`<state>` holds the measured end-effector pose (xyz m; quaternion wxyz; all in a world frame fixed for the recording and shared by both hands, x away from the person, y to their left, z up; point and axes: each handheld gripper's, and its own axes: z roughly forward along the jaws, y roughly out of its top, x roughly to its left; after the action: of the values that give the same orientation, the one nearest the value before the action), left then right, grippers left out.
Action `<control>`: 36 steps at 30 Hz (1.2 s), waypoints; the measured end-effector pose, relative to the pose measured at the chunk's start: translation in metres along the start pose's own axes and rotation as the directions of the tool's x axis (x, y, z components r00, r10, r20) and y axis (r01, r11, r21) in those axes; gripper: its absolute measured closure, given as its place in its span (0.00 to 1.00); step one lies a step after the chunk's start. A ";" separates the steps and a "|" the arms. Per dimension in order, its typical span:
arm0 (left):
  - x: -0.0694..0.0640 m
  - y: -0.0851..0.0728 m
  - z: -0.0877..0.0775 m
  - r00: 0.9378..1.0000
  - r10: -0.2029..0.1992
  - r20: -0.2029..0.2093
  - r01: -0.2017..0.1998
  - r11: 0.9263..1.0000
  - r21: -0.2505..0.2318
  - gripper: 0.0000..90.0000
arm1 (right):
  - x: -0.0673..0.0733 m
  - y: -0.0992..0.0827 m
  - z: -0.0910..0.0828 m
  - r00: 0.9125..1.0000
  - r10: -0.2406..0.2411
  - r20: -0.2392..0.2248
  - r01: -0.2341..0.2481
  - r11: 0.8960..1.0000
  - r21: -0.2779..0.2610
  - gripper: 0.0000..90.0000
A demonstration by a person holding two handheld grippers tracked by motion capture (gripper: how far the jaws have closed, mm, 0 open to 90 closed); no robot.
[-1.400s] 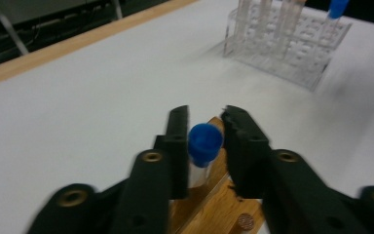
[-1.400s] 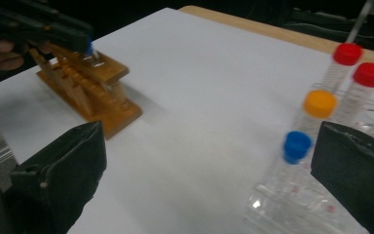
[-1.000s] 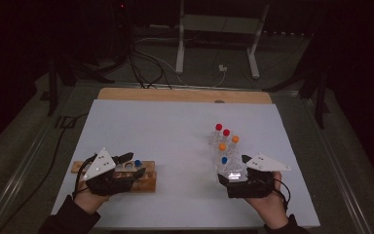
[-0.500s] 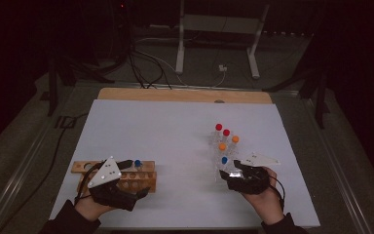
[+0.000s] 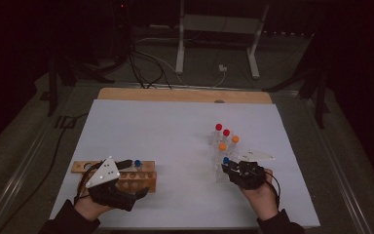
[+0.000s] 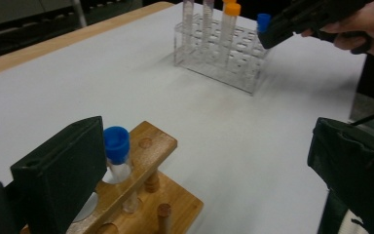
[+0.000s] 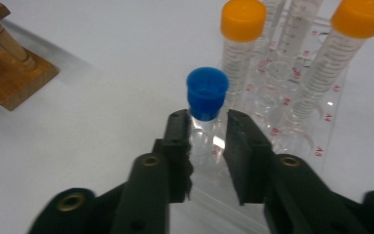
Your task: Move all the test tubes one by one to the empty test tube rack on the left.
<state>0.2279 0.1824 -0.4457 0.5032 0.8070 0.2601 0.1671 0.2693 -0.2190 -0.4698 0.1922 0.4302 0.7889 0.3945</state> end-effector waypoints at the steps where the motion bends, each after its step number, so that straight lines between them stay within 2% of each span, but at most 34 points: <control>1: 0.000 0.000 0.000 1.000 0.000 -0.001 0.000 1.000 -0.001 0.02 | 0.001 0.000 0.001 1.000 -0.005 -0.001 0.005 1.000 0.007 0.83; 8: 0.001 0.000 0.000 1.000 -0.002 -0.001 0.002 1.000 0.007 0.02 | 0.005 0.001 0.001 1.000 -0.027 0.005 0.027 1.000 0.008 0.85; 12: 0.002 0.000 0.000 1.000 -0.003 0.005 0.003 1.000 0.006 0.02 | 0.006 0.002 -0.004 0.999 -0.037 0.012 0.037 0.999 -0.009 0.86; 20: 0.000 0.001 -0.001 1.000 -0.003 0.012 0.003 1.000 0.003 0.02 | 0.014 0.012 -0.029 0.996 -0.079 0.041 0.082 0.993 -0.080 0.86; 25: -0.001 0.004 -0.002 1.000 -0.001 0.022 0.001 1.000 0.014 0.02 | 0.021 0.018 -0.046 0.993 -0.101 0.057 0.108 0.986 -0.127 0.86; 30: -0.003 0.008 -0.003 0.999 0.002 0.033 -0.002 1.000 0.003 0.02 | 0.031 0.021 -0.056 0.992 -0.124 0.031 0.127 0.977 -0.169 0.86; 36: -0.008 0.013 -0.003 0.999 0.014 0.053 -0.014 1.000 -0.005 0.02 | 0.045 0.022 -0.053 0.987 -0.158 -0.010 0.155 0.975 -0.162 0.86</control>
<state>0.2235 0.1754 -0.4323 0.5107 0.8117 0.2406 0.1500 0.2220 -0.1992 -0.4187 0.2478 0.3453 0.7880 0.4454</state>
